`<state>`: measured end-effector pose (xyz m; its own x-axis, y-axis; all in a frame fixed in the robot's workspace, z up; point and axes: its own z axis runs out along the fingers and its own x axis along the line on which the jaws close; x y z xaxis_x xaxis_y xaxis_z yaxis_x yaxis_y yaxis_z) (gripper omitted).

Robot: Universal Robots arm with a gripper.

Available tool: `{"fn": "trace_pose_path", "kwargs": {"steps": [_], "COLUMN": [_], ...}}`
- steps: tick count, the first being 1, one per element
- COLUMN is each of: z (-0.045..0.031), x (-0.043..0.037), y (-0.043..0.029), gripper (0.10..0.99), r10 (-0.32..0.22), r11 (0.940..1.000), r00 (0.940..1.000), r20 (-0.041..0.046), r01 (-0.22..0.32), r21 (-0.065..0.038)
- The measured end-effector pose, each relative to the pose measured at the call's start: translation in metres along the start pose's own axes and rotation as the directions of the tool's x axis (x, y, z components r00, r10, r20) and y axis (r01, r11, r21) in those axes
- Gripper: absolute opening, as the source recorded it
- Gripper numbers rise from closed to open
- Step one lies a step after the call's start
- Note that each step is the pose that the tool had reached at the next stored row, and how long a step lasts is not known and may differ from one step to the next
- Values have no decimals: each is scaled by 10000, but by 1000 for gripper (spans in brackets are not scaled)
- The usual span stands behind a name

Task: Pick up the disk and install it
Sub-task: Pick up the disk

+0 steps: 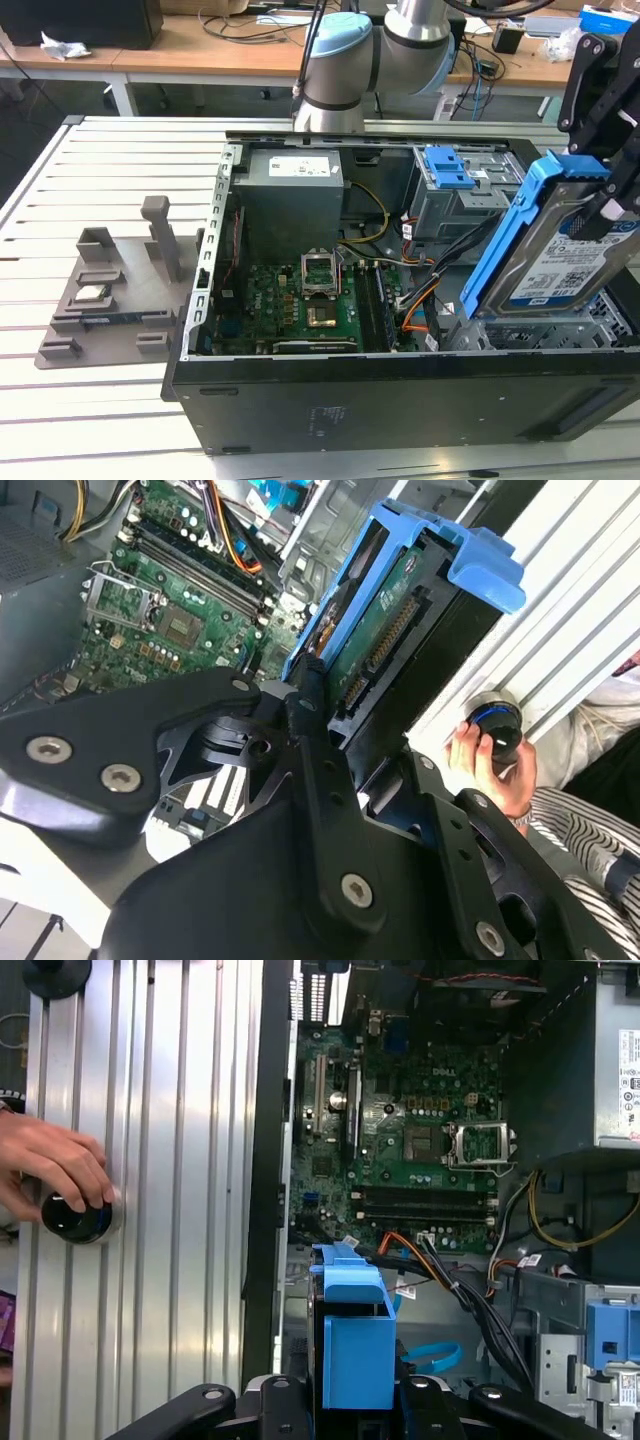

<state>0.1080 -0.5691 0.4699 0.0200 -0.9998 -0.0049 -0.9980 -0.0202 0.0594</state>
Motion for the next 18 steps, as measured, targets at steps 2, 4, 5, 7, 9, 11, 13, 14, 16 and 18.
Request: {"fn": "trace_pose_path", "kwargs": {"steps": [2,4,5,7,9,11,13,14,16,18], "z": [21,39,62,87,115,155,169,172,188,198], "x": [-35,-65,-94,-124,-154,-194,-203,-205,-205,-206], "y": [-36,-67,-107,-166,-220,-290,-315,-319,-323,-323], "gripper": [361,361,361,361,361,361,361,361,361,361], "r10": [0,-1,0,0,0,-1,6,47,394,729], "r11": [10000,10000,10000,10000,10000,10000,10000,10000,9992,9973], "r00": [10000,10000,10000,10000,10000,10000,10000,9999,9990,9971], "r20": [2,0,2,0,-1,-5,-61,-163,-231,-214], "r01": [0,1,0,0,0,1,-6,-47,-394,-729], "r21": [0,-1,-1,-3,-4,-5,-7,-8,-8,-7]}}
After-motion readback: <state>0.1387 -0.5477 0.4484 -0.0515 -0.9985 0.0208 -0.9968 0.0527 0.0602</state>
